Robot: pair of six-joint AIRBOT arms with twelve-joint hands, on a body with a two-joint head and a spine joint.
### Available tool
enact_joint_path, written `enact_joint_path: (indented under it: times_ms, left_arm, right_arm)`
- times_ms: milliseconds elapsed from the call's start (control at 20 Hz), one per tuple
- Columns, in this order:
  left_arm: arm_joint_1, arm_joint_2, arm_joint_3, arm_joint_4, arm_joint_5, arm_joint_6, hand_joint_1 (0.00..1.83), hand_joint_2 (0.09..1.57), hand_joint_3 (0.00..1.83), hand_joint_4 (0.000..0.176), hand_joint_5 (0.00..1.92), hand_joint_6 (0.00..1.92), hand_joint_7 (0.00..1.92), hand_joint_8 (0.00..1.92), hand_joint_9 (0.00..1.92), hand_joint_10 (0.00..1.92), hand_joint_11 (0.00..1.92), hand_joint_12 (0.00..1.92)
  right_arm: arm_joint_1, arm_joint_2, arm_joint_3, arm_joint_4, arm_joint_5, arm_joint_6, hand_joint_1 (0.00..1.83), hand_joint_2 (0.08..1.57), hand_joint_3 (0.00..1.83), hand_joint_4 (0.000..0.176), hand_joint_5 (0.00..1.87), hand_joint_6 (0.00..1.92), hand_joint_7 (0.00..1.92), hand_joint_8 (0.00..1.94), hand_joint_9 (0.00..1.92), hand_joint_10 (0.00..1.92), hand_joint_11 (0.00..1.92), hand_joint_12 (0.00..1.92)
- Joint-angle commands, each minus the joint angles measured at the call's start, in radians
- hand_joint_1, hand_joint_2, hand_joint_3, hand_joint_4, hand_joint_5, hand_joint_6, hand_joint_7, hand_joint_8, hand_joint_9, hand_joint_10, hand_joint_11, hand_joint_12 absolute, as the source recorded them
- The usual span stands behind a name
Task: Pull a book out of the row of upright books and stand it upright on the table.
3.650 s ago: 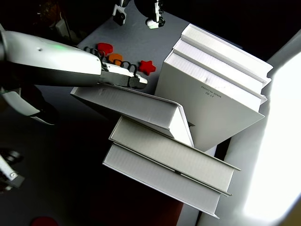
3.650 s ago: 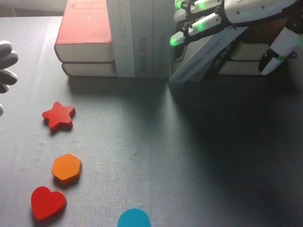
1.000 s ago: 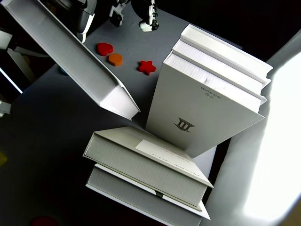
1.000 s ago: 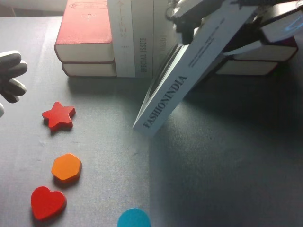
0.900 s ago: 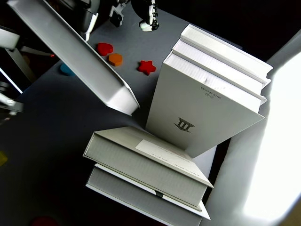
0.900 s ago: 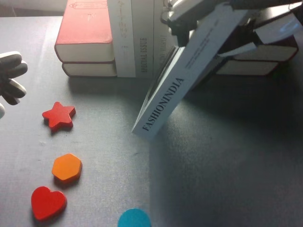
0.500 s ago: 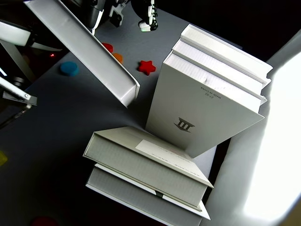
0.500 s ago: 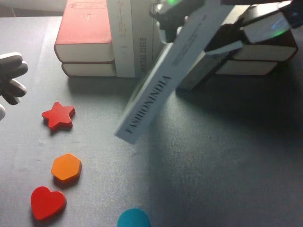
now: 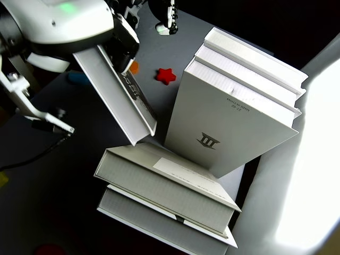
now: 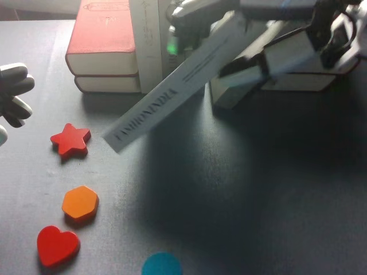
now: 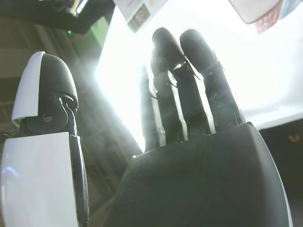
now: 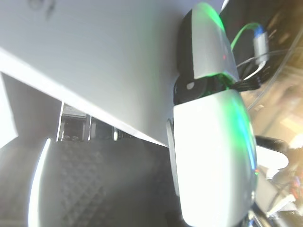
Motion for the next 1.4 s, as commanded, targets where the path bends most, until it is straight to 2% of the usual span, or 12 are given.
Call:
enact_joint_path:
  times_ms: [0,300,400,500,650,750,950,1050,1100,1200,1300,1350]
  left_arm:
    - [-0.007,0.001,0.002,-0.031,-0.123,-0.012,0.98,0.98,0.00,0.000,0.61,0.02,0.62,0.01,0.52,1.11,0.33,1.65]
    - [-0.006,0.001,0.001,-0.032,-0.123,-0.012,1.02,0.97,0.00,0.000,0.61,0.02,0.63,0.01,0.52,1.08,0.35,1.63]
    - [-0.006,0.001,-0.001,-0.032,-0.123,-0.012,1.05,0.96,0.00,0.000,0.61,0.02,0.63,0.01,0.54,1.05,0.35,1.63]
    - [-0.004,0.001,-0.001,-0.032,-0.123,-0.012,1.08,0.94,0.00,0.013,0.61,0.02,0.63,0.01,0.53,1.05,0.31,1.66]
    - [-0.003,0.001,-0.002,-0.032,-0.123,-0.012,1.08,0.94,0.00,0.015,0.62,0.02,0.63,0.00,0.50,1.07,0.30,1.69]
    - [-0.003,0.001,-0.002,-0.032,-0.123,-0.012,1.06,0.94,0.00,0.015,0.60,0.01,0.62,0.00,0.49,1.08,0.31,1.67]
    - [-0.003,0.001,-0.002,-0.033,-0.123,-0.012,1.05,0.95,0.00,0.028,0.59,0.01,0.60,0.00,0.47,1.04,0.26,1.68]
    - [-0.003,0.001,-0.001,-0.034,-0.123,-0.012,1.04,0.96,0.00,0.038,0.58,0.00,0.58,0.00,0.45,1.02,0.23,1.68]
    - [-0.003,0.001,0.000,-0.034,-0.123,-0.012,1.04,0.95,0.00,0.045,0.59,0.00,0.59,0.00,0.45,1.02,0.20,1.67]
    - [-0.003,0.001,0.002,-0.036,-0.123,-0.012,1.04,0.94,0.00,0.042,0.60,0.01,0.59,0.00,0.46,0.98,0.16,1.66]
    - [-0.009,0.000,0.006,-0.041,-0.123,-0.012,1.04,0.95,0.00,0.043,0.59,0.00,0.57,0.00,0.42,0.97,0.15,1.62]
    - [-0.019,0.001,0.008,-0.041,-0.123,-0.012,1.03,0.94,0.00,0.043,0.56,0.00,0.55,0.00,0.39,0.97,0.13,1.67]
  right_arm:
    - [0.007,-0.002,0.004,0.077,0.034,-0.007,1.34,1.23,0.00,0.000,0.61,1.31,0.79,1.27,0.81,1.49,0.72,1.70]
    - [-0.001,0.011,-0.009,0.075,0.034,-0.007,1.15,1.25,0.00,0.000,0.71,1.31,0.73,1.45,0.52,1.27,0.36,1.76]
    - [-0.001,0.025,-0.026,0.067,0.035,-0.007,0.99,1.07,0.00,0.000,0.21,0.41,0.29,0.35,0.20,0.64,0.03,1.43]
    - [-0.001,0.036,-0.041,0.065,0.044,-0.007,0.71,1.02,0.00,0.064,0.02,0.04,0.15,0.02,0.23,0.27,0.00,1.44]
    - [-0.001,0.052,-0.064,0.065,0.045,-0.029,0.63,0.97,0.00,0.046,0.00,0.00,0.00,0.00,0.03,0.06,0.00,0.90]
    - [-0.001,0.056,-0.068,0.068,0.045,-0.031,0.60,1.00,0.00,0.102,0.00,0.00,0.00,0.00,0.01,0.01,0.00,1.00]
    - [-0.002,0.061,-0.063,0.084,0.044,-0.036,0.51,0.99,0.00,0.044,0.00,0.00,0.00,0.00,0.02,0.00,0.00,0.95]
    - [-0.008,0.063,-0.061,0.092,0.044,-0.036,0.42,1.06,0.00,0.099,0.00,0.00,0.00,0.00,0.00,0.00,0.00,0.89]
    - [-0.011,0.063,-0.060,0.096,0.044,-0.036,0.50,1.04,0.00,0.093,0.00,0.00,0.00,0.00,0.00,0.00,0.00,0.21]
    - [-0.021,0.067,-0.054,0.114,0.044,-0.039,0.48,1.06,0.00,0.060,0.00,0.00,0.00,0.00,0.00,0.00,0.00,0.77]
    - [-0.032,0.080,-0.054,0.150,0.035,-0.067,0.54,0.99,0.00,0.136,0.00,0.00,0.00,0.00,0.00,0.00,0.00,0.47]
    - [-0.042,0.089,-0.054,0.183,0.030,-0.089,0.51,0.96,0.00,0.104,0.00,0.00,0.00,0.00,0.00,0.00,0.00,0.69]
